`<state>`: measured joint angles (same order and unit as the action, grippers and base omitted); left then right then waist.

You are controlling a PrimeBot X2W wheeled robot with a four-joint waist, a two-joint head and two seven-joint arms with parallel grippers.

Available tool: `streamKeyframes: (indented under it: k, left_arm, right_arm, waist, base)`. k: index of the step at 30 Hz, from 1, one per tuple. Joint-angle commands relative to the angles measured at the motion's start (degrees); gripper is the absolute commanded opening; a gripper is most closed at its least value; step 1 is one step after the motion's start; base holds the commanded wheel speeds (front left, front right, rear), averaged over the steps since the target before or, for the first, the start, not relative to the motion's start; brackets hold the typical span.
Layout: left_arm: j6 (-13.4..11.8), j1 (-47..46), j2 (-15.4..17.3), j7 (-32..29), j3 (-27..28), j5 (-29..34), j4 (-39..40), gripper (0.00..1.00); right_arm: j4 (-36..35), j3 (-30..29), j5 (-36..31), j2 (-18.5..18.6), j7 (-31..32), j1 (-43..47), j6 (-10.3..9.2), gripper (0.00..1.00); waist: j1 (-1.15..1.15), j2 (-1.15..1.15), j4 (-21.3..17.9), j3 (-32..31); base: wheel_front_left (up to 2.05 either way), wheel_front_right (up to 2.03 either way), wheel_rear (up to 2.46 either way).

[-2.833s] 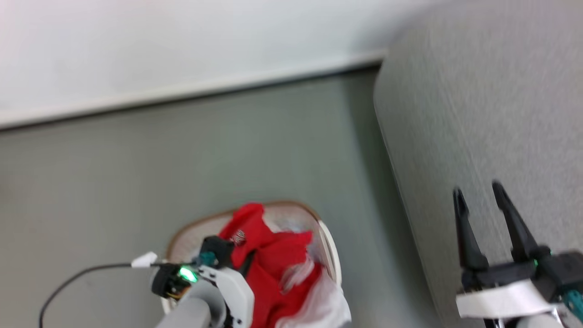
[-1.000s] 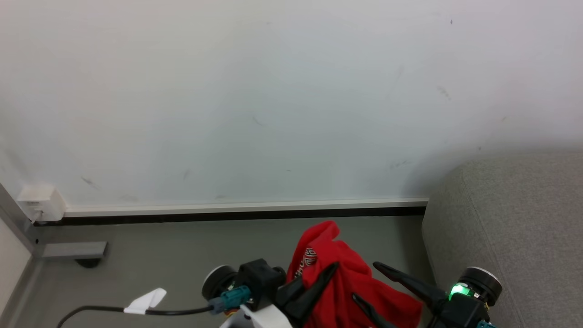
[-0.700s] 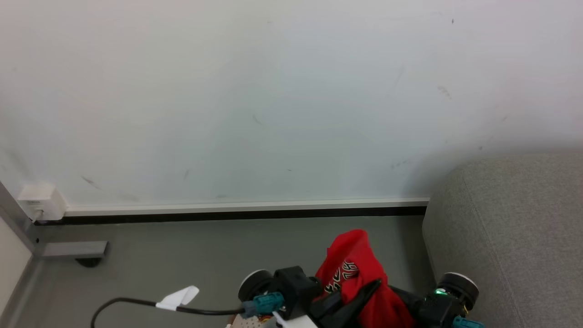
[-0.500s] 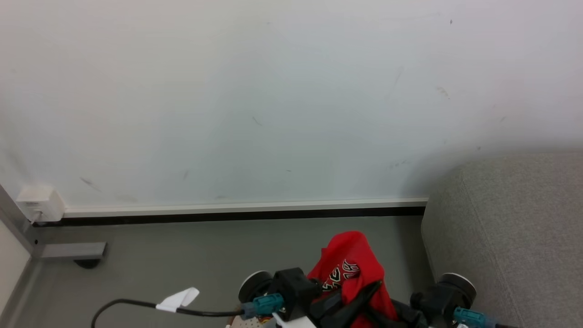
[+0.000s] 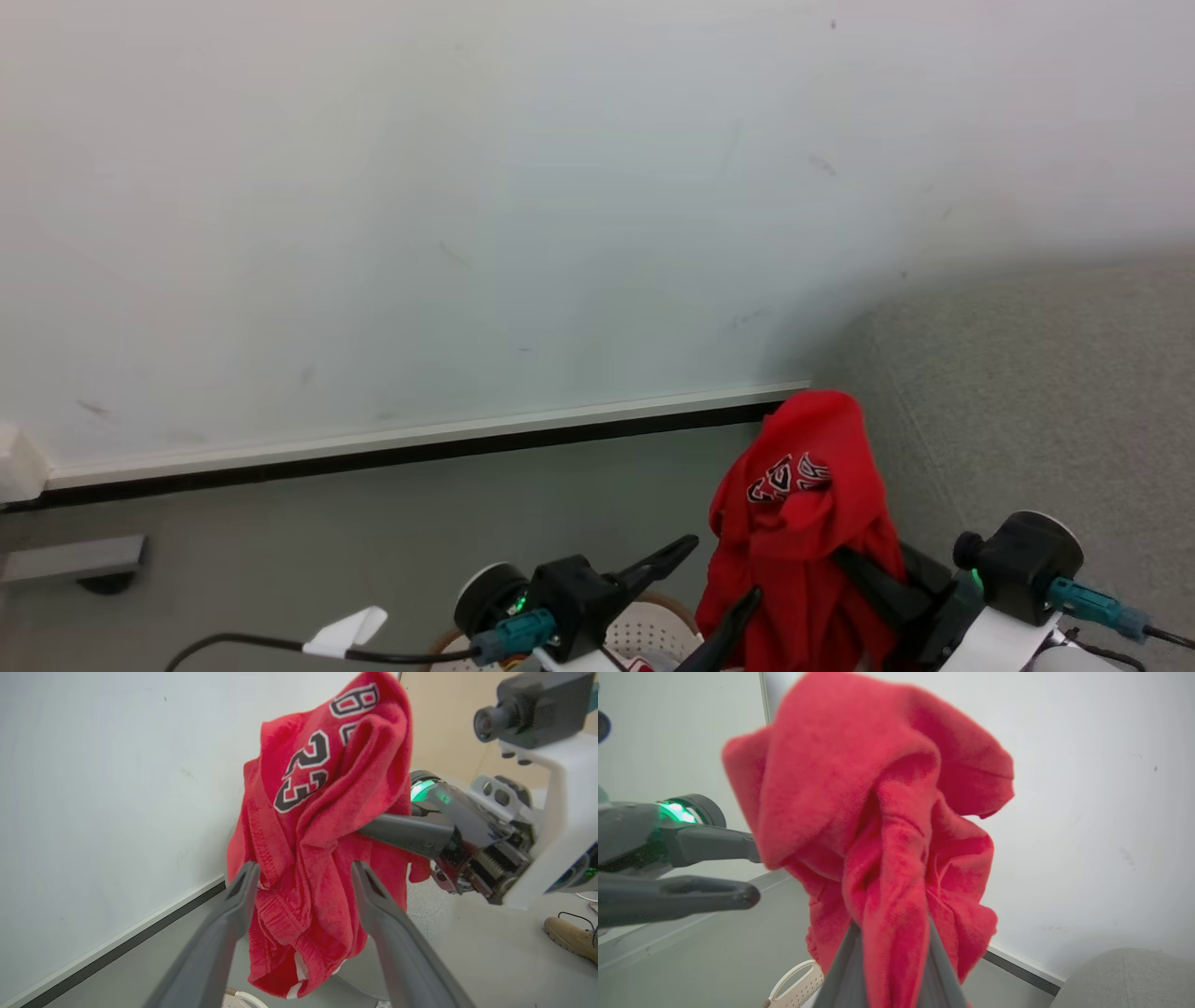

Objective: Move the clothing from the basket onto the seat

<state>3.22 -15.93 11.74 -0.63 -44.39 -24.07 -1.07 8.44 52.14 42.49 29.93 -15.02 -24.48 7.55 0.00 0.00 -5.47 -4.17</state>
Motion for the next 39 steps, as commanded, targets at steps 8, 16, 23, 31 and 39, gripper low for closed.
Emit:
streamKeyframes:
  k: [8,16,23,31,39]
  left_arm:
    - [0.18,-1.04,-0.88,1.90,-0.73,0.94,-1.71,1.00]
    - [0.57,-2.02,-1.40,3.09,-1.56,1.12,-2.86,1.00]
    - [0.94,-3.39,-1.85,3.11,-2.60,1.46,-3.16,1.00]
    - [2.15,-10.86,-0.26,-0.33,-3.46,4.33,-0.70,1.00]
    - [3.76,-26.51,1.64,-4.07,-4.56,7.49,2.19,1.00]
  right_arm:
    - [-2.53,-5.18,-1.47,2.57,-0.22,2.62,-0.12,0.00]
    - [-3.86,-8.66,-2.43,2.83,-0.22,4.76,-0.12,0.00]
    - [-3.74,-13.01,-3.19,1.59,-0.21,6.49,-0.12,0.00]
    - [-3.37,-25.21,-5.26,-3.14,-0.21,4.69,-0.12,0.00]
    - [-0.53,-40.92,-8.74,-6.64,-0.18,-6.84,-0.12,0.00]
  waist:
    - [0.00,0.00,-9.81,2.53]
    - [0.00,0.00,-18.10,4.31]
    - [0.00,0.00,-21.58,6.88]
    - [0.00,0.00,-19.22,19.36]
    - [0.00,0.00,-13.72,37.97]
  base:
    - [0.00,0.00,0.00]
    - [0.00,0.00,0.00]
    - [0.00,0.00,0.00]
    - [0.00,0.00,0.00]
    - [0.00,0.00,0.00]
